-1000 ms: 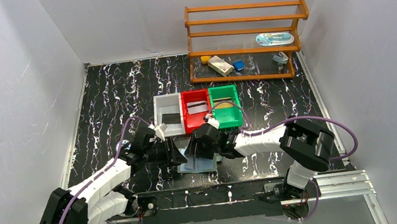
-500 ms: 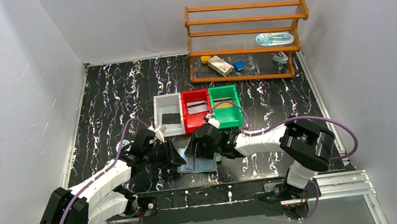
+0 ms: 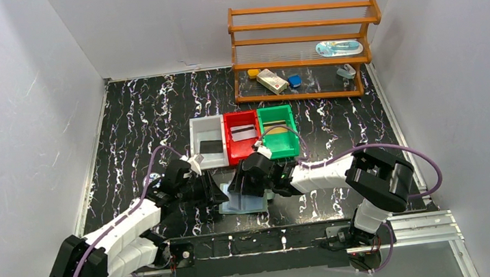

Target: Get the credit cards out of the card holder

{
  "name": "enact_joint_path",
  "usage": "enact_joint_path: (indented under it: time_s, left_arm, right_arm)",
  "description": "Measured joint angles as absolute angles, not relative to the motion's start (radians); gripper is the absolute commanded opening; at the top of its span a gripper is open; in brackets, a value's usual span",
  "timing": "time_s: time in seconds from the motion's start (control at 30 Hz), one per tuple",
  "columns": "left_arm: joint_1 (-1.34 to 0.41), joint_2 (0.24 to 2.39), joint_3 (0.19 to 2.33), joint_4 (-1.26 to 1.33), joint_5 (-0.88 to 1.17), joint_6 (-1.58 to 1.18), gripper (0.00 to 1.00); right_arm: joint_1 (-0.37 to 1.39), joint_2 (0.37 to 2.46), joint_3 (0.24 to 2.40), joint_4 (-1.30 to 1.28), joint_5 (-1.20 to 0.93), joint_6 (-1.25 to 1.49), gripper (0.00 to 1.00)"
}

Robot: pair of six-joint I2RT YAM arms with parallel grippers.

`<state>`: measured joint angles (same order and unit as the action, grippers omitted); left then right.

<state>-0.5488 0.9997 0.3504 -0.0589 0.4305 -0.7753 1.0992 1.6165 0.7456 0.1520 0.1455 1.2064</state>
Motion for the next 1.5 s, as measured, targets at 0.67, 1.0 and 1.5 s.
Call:
enact_joint_path:
  time_s: [0.67,1.0,1.5]
  left_arm:
    - [-0.549,1.126,0.35,-0.007,0.472,-0.739,0.34]
    - [-0.549,1.13,0.36,-0.042,0.441,-0.72,0.36]
    - [-0.549,0.999,0.443,-0.126,0.435,-0.68,0.47]
  right_arm:
    - [1.092,1.616,0.741,0.161,0.128,1.206,0.64]
    - [1.088,1.6,0.706,0.201,0.124,1.217,0.64]
    - [1.069,1.577,0.617,0.327,0.089,1.26,0.63]
